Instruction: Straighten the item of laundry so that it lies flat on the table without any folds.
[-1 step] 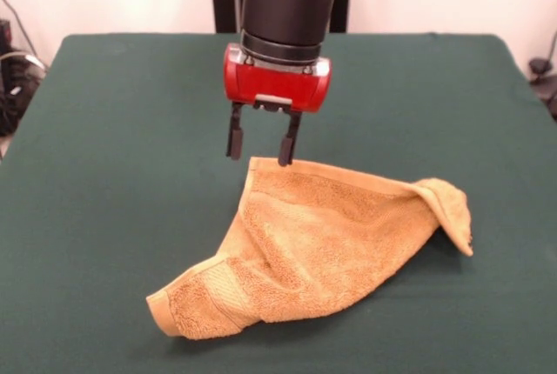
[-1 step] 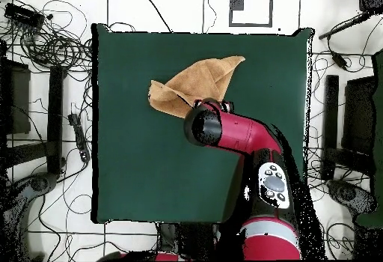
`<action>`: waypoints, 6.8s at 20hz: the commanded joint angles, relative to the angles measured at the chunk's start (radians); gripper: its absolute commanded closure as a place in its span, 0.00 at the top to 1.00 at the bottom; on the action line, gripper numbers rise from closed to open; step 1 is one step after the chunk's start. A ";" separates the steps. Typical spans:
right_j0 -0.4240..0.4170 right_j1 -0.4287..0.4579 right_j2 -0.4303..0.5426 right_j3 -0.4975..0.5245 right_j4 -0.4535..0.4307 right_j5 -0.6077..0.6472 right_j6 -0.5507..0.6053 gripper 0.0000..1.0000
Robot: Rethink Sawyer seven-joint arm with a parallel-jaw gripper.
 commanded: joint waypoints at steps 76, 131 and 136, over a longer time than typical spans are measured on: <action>-0.010 -0.455 0.075 0.324 -0.004 0.488 0.062 1.00; -0.021 -0.111 0.118 0.264 -0.119 0.124 0.079 1.00; -0.023 -0.150 0.115 0.302 -0.113 0.142 0.084 1.00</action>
